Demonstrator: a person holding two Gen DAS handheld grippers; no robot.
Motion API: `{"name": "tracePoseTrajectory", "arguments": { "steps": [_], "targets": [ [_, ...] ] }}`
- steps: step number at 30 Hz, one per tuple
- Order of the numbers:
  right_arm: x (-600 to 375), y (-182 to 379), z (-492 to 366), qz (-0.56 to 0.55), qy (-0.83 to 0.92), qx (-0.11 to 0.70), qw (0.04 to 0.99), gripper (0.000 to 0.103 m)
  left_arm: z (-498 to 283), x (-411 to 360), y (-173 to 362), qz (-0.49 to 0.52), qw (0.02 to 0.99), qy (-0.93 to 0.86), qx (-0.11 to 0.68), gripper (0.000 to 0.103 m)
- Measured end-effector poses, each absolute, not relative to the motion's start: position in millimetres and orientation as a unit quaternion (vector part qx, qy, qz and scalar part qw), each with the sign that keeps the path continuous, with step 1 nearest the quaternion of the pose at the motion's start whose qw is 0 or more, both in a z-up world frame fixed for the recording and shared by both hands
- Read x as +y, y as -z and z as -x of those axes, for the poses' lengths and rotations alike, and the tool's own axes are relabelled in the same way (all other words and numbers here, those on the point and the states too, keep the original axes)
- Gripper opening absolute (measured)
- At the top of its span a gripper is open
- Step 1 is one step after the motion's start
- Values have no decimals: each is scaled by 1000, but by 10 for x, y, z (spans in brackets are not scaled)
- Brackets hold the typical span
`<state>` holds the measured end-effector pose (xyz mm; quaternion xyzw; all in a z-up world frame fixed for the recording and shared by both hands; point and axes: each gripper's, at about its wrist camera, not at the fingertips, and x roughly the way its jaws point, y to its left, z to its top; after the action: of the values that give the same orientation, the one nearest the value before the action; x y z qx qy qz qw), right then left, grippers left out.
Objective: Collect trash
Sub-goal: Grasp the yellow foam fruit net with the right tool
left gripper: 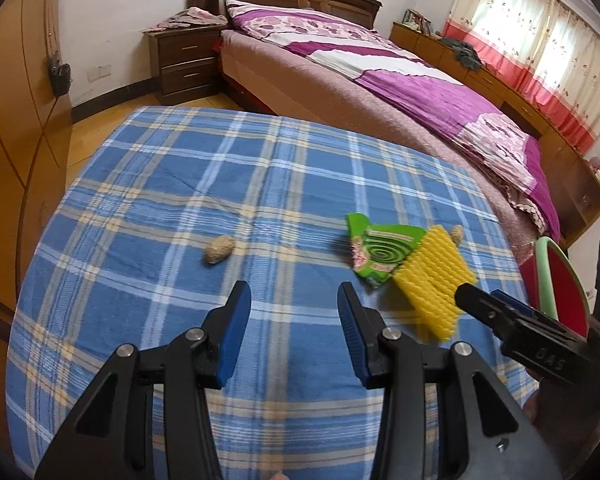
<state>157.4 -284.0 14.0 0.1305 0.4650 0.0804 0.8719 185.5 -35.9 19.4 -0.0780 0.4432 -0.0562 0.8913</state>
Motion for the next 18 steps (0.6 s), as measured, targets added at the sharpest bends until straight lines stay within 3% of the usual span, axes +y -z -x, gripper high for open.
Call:
{"name": "tracePoseTrajectory", "arguments": {
  "steps": [5,11,15,18],
  "targets": [
    [-2725,-47,-1653,-117,-73,473,870,76,-1890,-290,-145,81,889,54,448,45],
    [-2654,-27,-1686,-97,-70,467,876,30,-1913,-250,-127,85,887,52,451,46],
    [-2658,-31,-1654,-110,-84,465,874,13,-1920,-263,-123,86,886,55,453,49],
    [-2688,-65,-1605,-121,-96,461,874,11,-1927,-295,-129,84,885,58,454,49]
  ]
}}
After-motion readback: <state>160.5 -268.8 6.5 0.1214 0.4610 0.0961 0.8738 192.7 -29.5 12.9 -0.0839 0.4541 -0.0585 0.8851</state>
